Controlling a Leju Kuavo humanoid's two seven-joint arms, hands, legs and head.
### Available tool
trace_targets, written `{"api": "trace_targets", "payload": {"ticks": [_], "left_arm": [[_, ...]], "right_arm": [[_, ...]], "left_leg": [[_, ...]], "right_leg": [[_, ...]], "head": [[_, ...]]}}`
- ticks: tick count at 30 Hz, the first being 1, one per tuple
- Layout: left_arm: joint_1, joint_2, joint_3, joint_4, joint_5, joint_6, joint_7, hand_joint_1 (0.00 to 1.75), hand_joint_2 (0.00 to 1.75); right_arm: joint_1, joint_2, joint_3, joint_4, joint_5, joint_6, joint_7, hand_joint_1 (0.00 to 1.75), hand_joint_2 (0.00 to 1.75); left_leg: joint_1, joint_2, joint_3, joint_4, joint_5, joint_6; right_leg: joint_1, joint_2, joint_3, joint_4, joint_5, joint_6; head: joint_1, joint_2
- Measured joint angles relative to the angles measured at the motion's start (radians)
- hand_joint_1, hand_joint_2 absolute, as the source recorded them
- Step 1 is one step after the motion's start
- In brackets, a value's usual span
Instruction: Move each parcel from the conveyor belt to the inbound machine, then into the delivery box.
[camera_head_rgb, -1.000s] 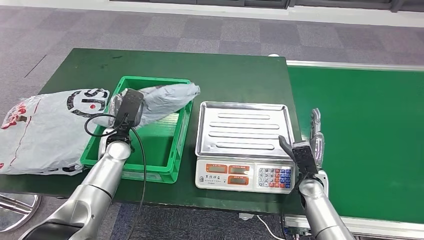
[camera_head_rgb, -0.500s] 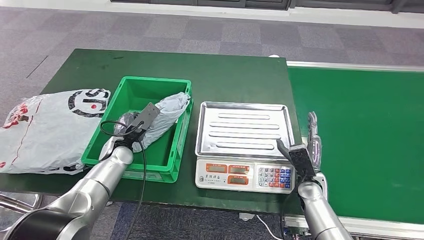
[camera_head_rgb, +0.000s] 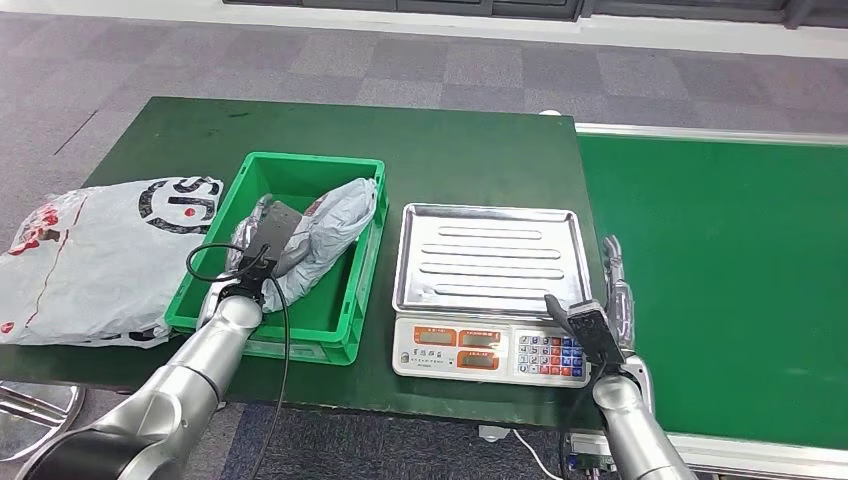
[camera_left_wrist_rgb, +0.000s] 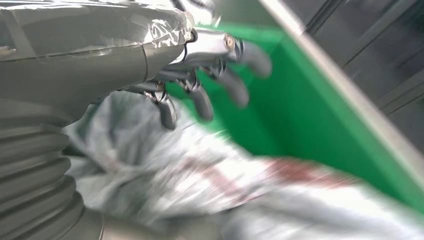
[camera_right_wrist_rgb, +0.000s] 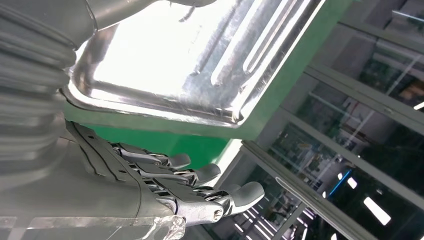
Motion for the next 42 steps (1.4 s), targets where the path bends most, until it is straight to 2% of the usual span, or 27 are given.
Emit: {"api": "trace_targets", "payload": {"ticks": [6, 10, 14, 17, 20, 22, 26, 28, 30, 32, 34, 36, 42], "left_arm": [[0.081, -0.005, 0.015, -0.172, 0.019, 0.196, -0.099, 0.00, 0.00], [0.119, -0.009, 0.016, -0.235, 0.027, 0.234, -0.128, 0.00, 0.00], [0.151, -0.016, 0.026, -0.289, 0.084, 0.255, -0.196, 0.00, 0.00], [0.189, -0.024, 0.039, -0.365, 0.202, 0.247, -0.300, 0.00, 0.00], [0.233, -0.040, 0.049, -0.462, 0.381, 0.171, -0.410, 0.00, 0.00], [0.259, -0.050, 0.050, -0.512, 0.448, 0.118, -0.431, 0.00, 0.00], [0.287, -0.062, 0.050, -0.570, 0.476, 0.090, -0.437, 0.00, 0.00], [0.291, -0.064, 0.049, -0.581, 0.508, 0.035, -0.437, 0.00, 0.00], [0.292, -0.066, 0.041, -0.572, 0.542, -0.100, -0.430, 0.00, 0.87], [0.281, -0.068, 0.014, -0.520, 0.557, -0.302, -0.424, 0.00, 1.75], [0.259, -0.071, -0.015, -0.435, 0.562, -0.484, -0.424, 0.00, 1.75], [0.231, -0.076, -0.033, -0.347, 0.553, -0.581, -0.428, 0.00, 1.75], [0.152, -0.077, -0.042, -0.193, 0.552, -0.663, -0.434, 0.00, 1.75]], "right_arm": [[0.021, 0.000, -0.002, -0.014, -0.004, 0.003, 0.000, 0.00, 1.75], [0.031, 0.000, -0.002, -0.021, -0.014, -0.002, 0.000, 0.00, 1.75], [0.039, 0.000, -0.002, -0.034, -0.037, -0.004, 0.000, 0.00, 1.75], [0.049, -0.002, -0.002, -0.050, -0.059, -0.009, 0.000, 0.00, 1.75], [0.064, -0.008, -0.002, -0.075, -0.092, 0.006, 0.000, 0.00, 1.75], [0.072, -0.015, -0.002, -0.093, -0.108, 0.020, 0.000, 0.00, 1.75], [0.082, -0.025, -0.002, -0.114, -0.115, 0.027, 0.000, 0.00, 1.75], [0.089, -0.027, -0.003, -0.132, -0.126, 0.032, 0.000, 0.00, 1.75], [0.100, -0.032, -0.011, -0.175, -0.144, 0.048, 0.000, 0.00, 1.75], [0.105, -0.041, -0.031, -0.243, -0.151, 0.074, 0.000, 0.00, 1.75], [0.099, -0.050, -0.060, -0.317, -0.137, 0.096, 0.003, 0.00, 1.75], [0.090, -0.061, -0.095, -0.386, -0.096, 0.101, 0.016, 0.00, 1.75], [0.042, -0.096, -0.185, -0.485, 0.019, 0.090, 0.071, 0.00, 1.75]], "left_leg": [[0.000, 0.001, 0.000, 0.000, -0.001, 0.000], [0.000, 0.001, -0.001, 0.000, -0.002, 0.000], [0.000, 0.001, -0.001, 0.000, -0.002, -0.001], [0.000, 0.002, -0.001, 0.000, -0.003, -0.001], [0.000, 0.002, -0.002, 0.000, -0.004, 0.000], [0.000, 0.002, -0.002, 0.000, -0.004, 0.001], [0.000, 0.002, -0.002, 0.000, -0.005, 0.000], [0.000, 0.002, -0.002, 0.000, -0.005, 0.000], [0.000, 0.001, -0.002, 0.001, -0.004, 0.001], [-0.001, 0.001, -0.002, 0.001, -0.004, 0.001], [-0.001, 0.002, -0.002, 0.001, -0.004, 0.001], [-0.002, 0.003, -0.002, 0.001, -0.004, 0.001], [-0.003, 0.002, 0.004, 0.000, -0.005, 0.003]], "right_leg": [[0.000, 0.002, -0.001, 0.000, 0.000, 0.000], [0.000, 0.002, -0.002, 0.000, -0.001, 0.000], [0.000, 0.003, -0.002, 0.000, -0.001, 0.000], [0.000, 0.003, -0.003, 0.000, -0.001, 0.000], [0.000, 0.003, -0.003, 0.000, -0.002, 0.000], [0.000, 0.003, -0.003, 0.000, -0.002, 0.000], [0.000, 0.003, -0.003, 0.000, -0.002, 0.000], [0.000, 0.003, -0.003, 0.000, -0.002, 0.000], [-0.001, 0.002, -0.003, 0.000, -0.002, 0.000], [-0.001, 0.002, -0.003, 0.000, -0.002, 0.000], [-0.001, 0.002, -0.003, 0.000, -0.001, 0.001], [-0.002, 0.003, -0.003, 0.000, -0.001, 0.001], [-0.003, 0.002, 0.004, 0.000, -0.003, 0.003]], "head": [[0.000, 0.000], [0.000, 0.000], [0.000, 0.000], [0.000, 0.000], [0.000, 0.000], [0.000, 0.000], [0.000, 0.000], [0.000, 0.000], [0.000, 0.000], [0.000, 0.000], [0.000, 0.000], [0.000, 0.000], [0.000, 0.000]]}}
